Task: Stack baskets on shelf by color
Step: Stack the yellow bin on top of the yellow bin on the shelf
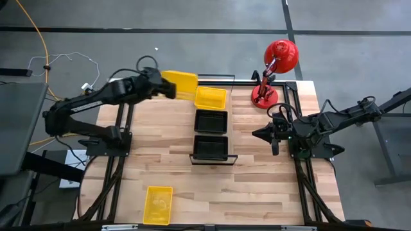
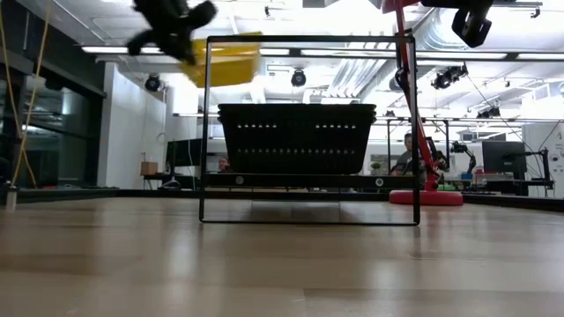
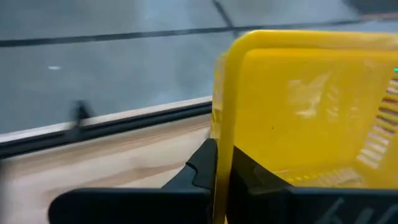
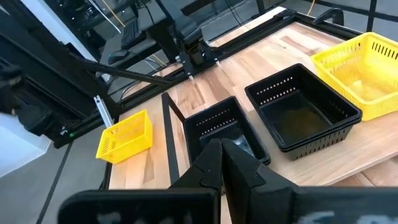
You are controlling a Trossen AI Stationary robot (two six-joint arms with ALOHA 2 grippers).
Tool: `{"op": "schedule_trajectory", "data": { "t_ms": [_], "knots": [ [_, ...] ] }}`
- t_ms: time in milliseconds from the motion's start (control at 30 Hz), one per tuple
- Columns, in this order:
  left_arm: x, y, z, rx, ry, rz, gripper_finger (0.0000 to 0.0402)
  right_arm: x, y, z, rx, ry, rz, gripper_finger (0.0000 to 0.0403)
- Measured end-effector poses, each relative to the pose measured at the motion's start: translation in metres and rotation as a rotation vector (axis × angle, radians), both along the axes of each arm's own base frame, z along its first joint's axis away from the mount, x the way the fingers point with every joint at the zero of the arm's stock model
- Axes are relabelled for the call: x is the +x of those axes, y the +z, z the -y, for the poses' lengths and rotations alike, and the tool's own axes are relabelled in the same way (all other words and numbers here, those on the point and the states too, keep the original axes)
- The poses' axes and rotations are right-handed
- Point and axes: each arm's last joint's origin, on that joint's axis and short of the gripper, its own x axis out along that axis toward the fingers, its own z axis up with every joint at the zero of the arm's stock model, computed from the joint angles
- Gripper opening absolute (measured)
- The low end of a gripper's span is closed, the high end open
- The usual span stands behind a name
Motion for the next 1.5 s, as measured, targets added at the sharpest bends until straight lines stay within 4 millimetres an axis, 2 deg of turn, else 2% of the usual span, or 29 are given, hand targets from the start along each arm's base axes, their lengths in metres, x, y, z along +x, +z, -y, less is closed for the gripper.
{"op": "schedule_trajectory", "data": {
  "t_ms": [200,333,500,600,733,1000,1300,1500],
  "knots": [
    [0.061,-0.031,-0.018,-0.022,-0.03,0.112,0.0,0.0,0.0,0.0,0.021,-0.014,0.002,0.0],
    [0.098,-0.054,-0.03,-0.14,-0.077,0.175,0.0,0.0,0.0,0.0,0.018,-0.013,0.002,0.0],
    [0.131,-0.062,-0.045,-0.196,-0.121,0.136,0.0,0.0,-0.001,0.0,0.009,-0.013,-0.007,0.0],
    [0.143,-0.066,-0.056,-0.217,-0.152,0.106,0.0,-0.001,-0.001,0.0,0.007,-0.012,-0.014,0.0],
    [0.145,-0.07,-0.068,-0.247,-0.139,0.05,0.0,-0.001,-0.002,0.0,-0.019,-0.004,-0.017,0.0],
    [0.131,-0.078,-0.079,-0.305,-0.077,-0.034,0.0,-0.001,-0.002,0.001,-0.033,-0.015,-0.017,0.0],
    [0.124,-0.079,-0.091,-0.336,-0.063,-0.014,0.0,-0.001,-0.002,0.001,-0.057,-0.031,-0.016,0.0],
    [0.129,-0.09,-0.094,-0.377,-0.084,-0.019,0.0,-0.001,-0.001,0.002,-0.064,-0.03,-0.016,0.0]
  ]
}}
